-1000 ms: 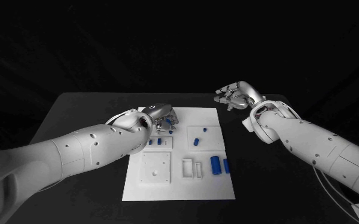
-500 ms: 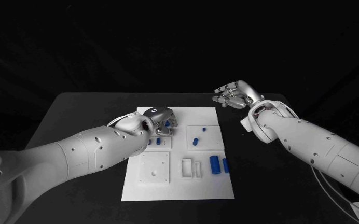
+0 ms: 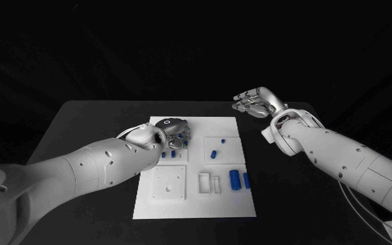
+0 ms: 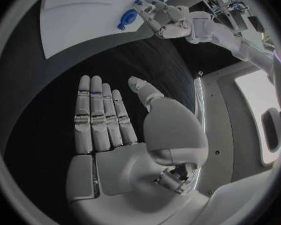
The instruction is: Assemble the parts on the task board
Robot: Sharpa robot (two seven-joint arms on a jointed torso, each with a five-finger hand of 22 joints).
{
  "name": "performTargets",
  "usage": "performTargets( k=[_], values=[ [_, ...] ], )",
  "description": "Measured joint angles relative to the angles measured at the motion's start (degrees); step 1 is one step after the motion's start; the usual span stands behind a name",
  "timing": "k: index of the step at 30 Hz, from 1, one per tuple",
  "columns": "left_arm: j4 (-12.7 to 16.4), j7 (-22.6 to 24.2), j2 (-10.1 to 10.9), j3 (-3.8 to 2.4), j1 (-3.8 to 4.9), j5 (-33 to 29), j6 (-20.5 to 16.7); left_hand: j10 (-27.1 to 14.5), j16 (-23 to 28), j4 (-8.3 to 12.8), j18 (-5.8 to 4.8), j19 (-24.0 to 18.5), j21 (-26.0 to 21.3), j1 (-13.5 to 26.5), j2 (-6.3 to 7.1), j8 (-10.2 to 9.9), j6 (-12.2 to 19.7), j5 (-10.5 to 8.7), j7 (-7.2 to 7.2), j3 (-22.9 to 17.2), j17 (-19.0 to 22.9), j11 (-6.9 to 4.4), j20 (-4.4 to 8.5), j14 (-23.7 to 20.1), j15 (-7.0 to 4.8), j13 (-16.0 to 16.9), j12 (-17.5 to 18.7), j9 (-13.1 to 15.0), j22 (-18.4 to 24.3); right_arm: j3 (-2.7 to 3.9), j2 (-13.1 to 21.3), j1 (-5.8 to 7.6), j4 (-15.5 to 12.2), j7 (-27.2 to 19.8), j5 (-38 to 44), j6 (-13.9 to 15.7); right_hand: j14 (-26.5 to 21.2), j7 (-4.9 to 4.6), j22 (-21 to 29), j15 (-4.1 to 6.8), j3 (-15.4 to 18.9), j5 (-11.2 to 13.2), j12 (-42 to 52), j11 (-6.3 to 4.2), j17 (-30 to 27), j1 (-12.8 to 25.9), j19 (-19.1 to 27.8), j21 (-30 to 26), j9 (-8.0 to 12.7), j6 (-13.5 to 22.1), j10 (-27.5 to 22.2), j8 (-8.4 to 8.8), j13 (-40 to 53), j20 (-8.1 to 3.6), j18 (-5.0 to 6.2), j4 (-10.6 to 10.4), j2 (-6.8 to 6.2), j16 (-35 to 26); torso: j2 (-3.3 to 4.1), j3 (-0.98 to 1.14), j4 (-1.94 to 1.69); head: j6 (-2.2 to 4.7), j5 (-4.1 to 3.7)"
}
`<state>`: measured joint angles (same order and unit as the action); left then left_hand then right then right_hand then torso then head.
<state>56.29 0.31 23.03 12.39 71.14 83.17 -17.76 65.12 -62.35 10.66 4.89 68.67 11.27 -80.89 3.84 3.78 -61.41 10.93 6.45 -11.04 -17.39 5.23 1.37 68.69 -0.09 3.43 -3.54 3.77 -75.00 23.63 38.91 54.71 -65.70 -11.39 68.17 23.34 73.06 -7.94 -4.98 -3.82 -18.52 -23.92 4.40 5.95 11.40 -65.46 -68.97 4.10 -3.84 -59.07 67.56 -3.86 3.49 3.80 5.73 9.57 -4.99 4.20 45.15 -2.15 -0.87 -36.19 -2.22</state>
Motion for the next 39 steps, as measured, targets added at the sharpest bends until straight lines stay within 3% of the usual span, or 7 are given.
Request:
performTargets(
  k=[4, 14, 19, 23, 34, 39],
  values=[
    [-0.2, -0.3, -0.2, -0.04, -0.09, 0.3, 0.1, 0.0, -0.2, 0.3, 0.51, -0.7, 1.6, -0.2, -0.22, 0.0, -0.3, 0.00, -0.12, -1.4, -0.1, -0.01, -0.12, 0.0, 0.00, 0.0, 0.0, 0.0, -0.1, 0.00, 0.0, 0.00, 0.0, -0.5, -0.7, 0.0, 0.7, 0.00, 1.0, -0.28, -0.4, 0.0, 0.0, 0.00, -4.5, 0.0, 0.0, 0.0, 0.0, 0.0, 0.0, 0.00, 0.0, 0.00, -0.01, -0.4, 0.00, 0.0, 0.00, -0.02, 0.00, -0.05, 0.04],
    [-0.7, -0.7, -0.5, -0.08, -0.23, 0.7, 0.4, 1.6, -0.6, -0.4, 0.88, -1.8, 5.0, 0.1, -0.59, 0.0, -0.6, 0.00, 0.19, -3.7, -0.3, -0.41, -0.02, 0.6, -0.22, 0.0, 0.0, 0.0, 0.0, 0.00, -0.1, 0.00, 0.1, -1.2, -1.6, 0.0, 0.7, 0.00, 1.0, -0.28, -0.4, 0.0, 0.0, 0.00, -5.0, 0.0, 0.0, 0.0, 0.0, 0.0, 0.0, 0.00, 0.0, 0.00, -0.01, -0.4, 0.00, 0.0, 0.03, 0.00, 0.04, -0.13, 0.04],
    [-0.9, -0.7, -0.7, -0.07, -0.45, 0.8, 0.6, 2.4, -0.8, -0.9, 0.93, -2.0, 5.4, 0.4, -0.84, 0.0, -1.0, -0.15, 0.03, -4.1, -0.4, -0.77, 0.08, 0.9, -0.53, 0.0, 0.0, 0.0, 0.1, 0.00, -0.1, 0.00, 0.1, -1.4, -1.8, 0.0, 0.7, 0.00, 1.0, -0.27, -0.4, 0.0, 0.0, 0.00, -5.0, 0.0, 0.0, 0.0, 0.0, 0.0, 0.0, 0.00, 0.0, 0.00, -0.01, -0.4, 0.00, 0.0, 0.04, 0.02, 0.03, -0.20, -0.04],
    [-1.2, -0.8, -0.9, -0.13, -0.45, 0.8, 0.8, 2.6, -0.8, -1.6, 0.93, -1.7, 5.5, 0.6, -1.06, 0.0, -1.4, -1.75, -0.22, -4.1, -0.5, -0.94, 0.31, 1.3, -0.92, 0.0, 0.0, 0.0, 0.1, 0.00, -0.2, 0.00, 0.1, -1.4, -1.9, -0.1, 0.7, 0.01, 1.0, -0.27, -0.4, 0.0, 0.0, 0.00, -5.0, 0.0, 0.0, 0.0, 0.0, 0.0, 0.0, 0.00, 0.0, 0.00, 0.00, -0.4, 0.00, 0.0, 0.04, 0.03, 0.01, -0.26, -0.09],
    [-1.8, -0.9, -1.2, -0.26, -0.45, 0.8, 1.3, 3.7, -1.2, -2.6, 0.92, -1.4, 5.2, 0.5, -1.15, 0.0, -2.1, -2.11, -0.06, -3.9, -0.6, -1.06, 0.62, 1.8, -0.85, -0.2, 0.0, 0.0, 0.1, 0.00, -0.2, 0.00, 0.1, -1.6, -2.0, -0.1, 0.7, 0.01, 1.0, -0.27, -0.4, 0.0, 0.0, 0.00, -5.0, 0.0, 0.0, 0.0, 0.0, 0.0, 0.0, 0.00, 0.0, -0.01, -0.01, -0.4, 0.00, 0.0, 0.04, 0.04, 0.01, -0.43, -0.16],
    [-1.8, -1.1, -1.2, -0.28, -0.46, 0.8, 1.3, 6.0, -1.9, -3.0, 0.92, -0.5, 5.2, -0.1, -1.78, 0.0, -3.9, -2.12, -0.37, -3.7, -0.9, -1.70, 0.89, 3.1, -1.18, -0.2, 0.2, 0.0, 0.1, 0.00, -0.2, 0.00, 0.0, -1.6, -2.0, -0.2, 0.7, 0.02, 1.0, -0.27, -0.4, 0.0, 0.0, 0.00, -5.0, 0.0, 0.0, 0.0, 0.0, 0.0, 0.0, 0.00, 0.0, -0.01, 0.00, -0.4, 0.00, 0.0, 0.04, 0.04, 0.01, -0.48, -0.19]
  ],
)
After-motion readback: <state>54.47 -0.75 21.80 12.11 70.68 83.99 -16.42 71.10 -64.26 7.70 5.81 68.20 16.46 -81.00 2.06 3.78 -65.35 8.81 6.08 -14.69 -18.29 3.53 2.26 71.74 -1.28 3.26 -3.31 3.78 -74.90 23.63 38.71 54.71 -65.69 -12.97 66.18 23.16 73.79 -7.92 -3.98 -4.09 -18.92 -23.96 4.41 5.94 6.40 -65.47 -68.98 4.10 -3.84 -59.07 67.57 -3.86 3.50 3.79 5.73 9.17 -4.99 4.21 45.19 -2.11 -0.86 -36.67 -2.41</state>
